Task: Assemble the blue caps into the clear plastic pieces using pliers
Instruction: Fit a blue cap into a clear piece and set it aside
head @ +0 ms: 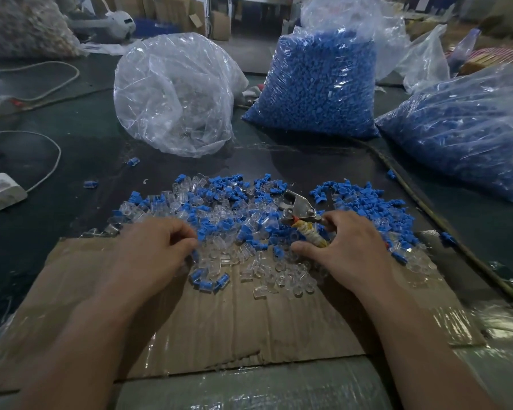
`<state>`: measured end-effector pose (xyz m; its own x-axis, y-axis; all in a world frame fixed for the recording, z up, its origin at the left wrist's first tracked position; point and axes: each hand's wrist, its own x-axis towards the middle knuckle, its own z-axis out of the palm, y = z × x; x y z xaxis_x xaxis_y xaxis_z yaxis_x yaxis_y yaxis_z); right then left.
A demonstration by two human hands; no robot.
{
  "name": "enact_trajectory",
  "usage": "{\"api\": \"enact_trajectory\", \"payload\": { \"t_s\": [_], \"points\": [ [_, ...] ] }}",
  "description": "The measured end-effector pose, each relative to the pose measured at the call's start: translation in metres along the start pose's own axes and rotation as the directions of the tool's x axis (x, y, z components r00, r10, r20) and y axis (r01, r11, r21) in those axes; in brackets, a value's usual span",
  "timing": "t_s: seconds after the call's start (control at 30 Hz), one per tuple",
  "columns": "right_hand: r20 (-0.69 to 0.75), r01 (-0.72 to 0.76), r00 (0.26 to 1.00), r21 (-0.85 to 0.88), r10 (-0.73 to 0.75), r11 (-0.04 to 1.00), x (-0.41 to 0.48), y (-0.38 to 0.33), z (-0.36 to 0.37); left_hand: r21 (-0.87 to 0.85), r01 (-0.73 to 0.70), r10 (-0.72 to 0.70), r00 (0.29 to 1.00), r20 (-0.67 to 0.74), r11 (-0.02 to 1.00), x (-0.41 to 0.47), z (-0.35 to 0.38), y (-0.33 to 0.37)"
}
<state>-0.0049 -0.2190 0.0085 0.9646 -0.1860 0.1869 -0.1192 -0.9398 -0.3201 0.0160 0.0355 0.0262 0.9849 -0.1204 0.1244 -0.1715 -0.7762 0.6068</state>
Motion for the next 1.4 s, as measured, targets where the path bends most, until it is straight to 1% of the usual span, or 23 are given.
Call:
{"api": "enact_trajectory", "payload": {
  "t_s": [0.07,0.13,0.23,0.3,0.37,0.5,0.6,0.73,0.83,0.87,0.93,1.0,1.03,1.1,1.17,1.23,1.33,1.4],
  "points": [
    [0.022,0.008,1.0,-0.02,-0.007,1.0,0.0,0.0,0.0,-0.122,-0.056,0.044,0.994,-0.096,0.991,-0.001,0.0,0.0],
    [0.032,0.007,0.999,-0.027,-0.007,1.0,0.0,0.0,0.0,-0.277,-0.068,0.025,0.987,-0.157,0.959,-0.002,0.0,0.002],
    [0.061,0.005,0.998,-0.062,-0.001,0.998,-0.001,0.0,0.0,-0.502,-0.025,-0.032,0.994,-0.104,0.865,-0.003,0.004,0.008],
    [0.091,0.004,0.996,-0.082,0.003,0.997,-0.001,0.0,0.0,-0.647,-0.017,-0.04,0.996,-0.073,0.762,-0.006,0.007,0.014],
    [0.103,0.007,0.995,-0.089,0.002,0.996,-0.001,0.0,0.0,-0.704,-0.021,-0.016,0.999,-0.046,0.71,-0.008,0.01,0.019],
    [0.12,0.015,0.993,-0.082,-0.005,0.997,-0.002,-0.001,-0.002,-0.672,-0.014,0.027,1.0,0.009,0.74,-0.009,0.017,0.021],
    [0.122,0.025,0.992,-0.074,-0.016,0.997,-0.002,-0.003,-0.005,-0.7,-0.009,0.03,0.999,0.017,0.714,-0.009,0.017,0.022],
    [0.13,0.023,0.991,-0.078,-0.013,0.997,-0.003,-0.004,-0.007,-0.692,0.011,-0.025,1.0,-0.009,0.722,-0.006,0.012,0.016],
    [0.149,0.025,0.989,-0.073,-0.014,0.997,-0.004,-0.005,-0.009,-0.664,-0.019,-0.057,0.994,-0.092,0.748,-0.005,0.0,0.012],
    [0.162,0.029,0.987,-0.074,-0.017,0.997,-0.005,-0.004,-0.01,-0.648,-0.018,-0.086,0.988,-0.128,0.762,-0.004,-0.008,0.006],
    [0.191,0.039,0.981,-0.067,-0.025,0.997,-0.006,-0.002,-0.011,-0.624,0.052,-0.18,0.973,-0.143,0.78,-0.001,-0.027,-0.012],
    [0.208,0.044,0.978,-0.036,-0.036,0.998,-0.006,0.0,-0.013,-0.608,0.174,-0.29,0.952,-0.096,0.775,0.002,-0.044,-0.032],
    [0.213,0.041,0.976,-0.016,-0.037,0.999,-0.007,0.001,-0.014,-0.573,0.239,-0.339,0.938,-0.073,0.784,0.005,-0.047,-0.039],
    [0.228,0.034,0.973,0.016,-0.037,0.999,-0.007,0.003,-0.016,-0.457,0.331,-0.378,0.926,-0.012,0.825,0.007,-0.046,-0.048],
    [0.233,0.026,0.972,0.029,-0.032,0.999,-0.007,0.004,-0.016,-0.368,0.387,-0.392,0.918,0.064,0.846,0.008,-0.043,-0.051],
    [0.22,0.027,0.975,0.022,-0.031,0.999,-0.007,0.004,-0.015,-0.345,0.416,-0.399,0.909,0.121,0.842,0.007,-0.042,-0.051],
    [0.203,0.022,0.979,0.021,-0.025,1.0,-0.006,0.004,-0.012,-0.264,0.394,-0.356,0.917,0.181,0.88,0.007,-0.041,-0.051],
    [0.198,0.019,0.98,0.02,-0.022,1.0,-0.006,0.004,-0.011,-0.253,0.349,-0.331,0.937,0.114,0.902,0.007,-0.038,-0.046]
  ]
}}
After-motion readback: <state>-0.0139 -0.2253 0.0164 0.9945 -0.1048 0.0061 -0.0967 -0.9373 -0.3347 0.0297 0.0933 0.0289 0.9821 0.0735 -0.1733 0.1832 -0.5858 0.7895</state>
